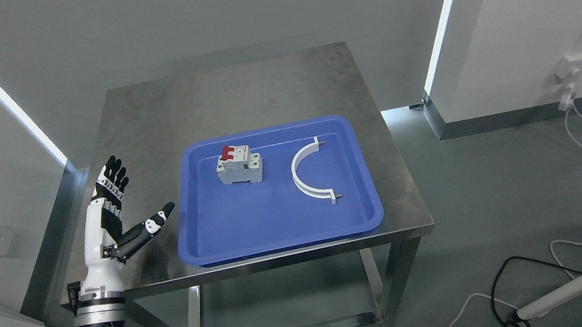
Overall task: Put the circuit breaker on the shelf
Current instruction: 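Reach the left hand toward the grey circuit breaker on the blue tray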
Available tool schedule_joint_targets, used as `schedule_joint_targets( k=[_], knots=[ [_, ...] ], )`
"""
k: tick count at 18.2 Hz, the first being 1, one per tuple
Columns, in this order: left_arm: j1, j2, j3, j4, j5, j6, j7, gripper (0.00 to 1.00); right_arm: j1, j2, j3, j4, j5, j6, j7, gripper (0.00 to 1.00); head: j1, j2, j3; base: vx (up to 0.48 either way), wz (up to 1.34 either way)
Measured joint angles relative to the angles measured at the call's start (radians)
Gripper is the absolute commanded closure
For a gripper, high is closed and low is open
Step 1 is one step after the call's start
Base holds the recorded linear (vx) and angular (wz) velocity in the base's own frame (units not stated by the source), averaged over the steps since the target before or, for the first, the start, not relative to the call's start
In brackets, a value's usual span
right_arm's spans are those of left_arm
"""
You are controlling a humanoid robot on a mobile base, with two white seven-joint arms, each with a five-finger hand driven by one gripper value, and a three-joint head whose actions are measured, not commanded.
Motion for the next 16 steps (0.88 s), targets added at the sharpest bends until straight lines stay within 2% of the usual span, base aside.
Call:
schedule_joint_targets(
  k=[6, 11, 16],
  knots=[
    [-0.011, 0.000, -0.008, 0.002, 0.000, 0.012, -0.042, 0.00, 0.000, 0.000, 0.000, 0.000, 0.000, 0.000, 0.000, 0.00, 0.0000, 0.000, 0.000, 0.000, 0.00],
    [-0.069, 0.001, -0.016, 0.012, -0.020, 0.030, -0.198, 0.00, 0.000, 0.000, 0.000, 0.000, 0.000, 0.000, 0.000, 0.00, 0.0000, 0.000, 0.000, 0.000, 0.00],
    [-0.153, 0.028, -0.023, 0.023, -0.074, 0.108, -0.350, 0.01, 0.000, 0.000, 0.000, 0.000, 0.000, 0.000, 0.000, 0.00, 0.0000, 0.000, 0.000, 0.000, 0.00]
  ],
)
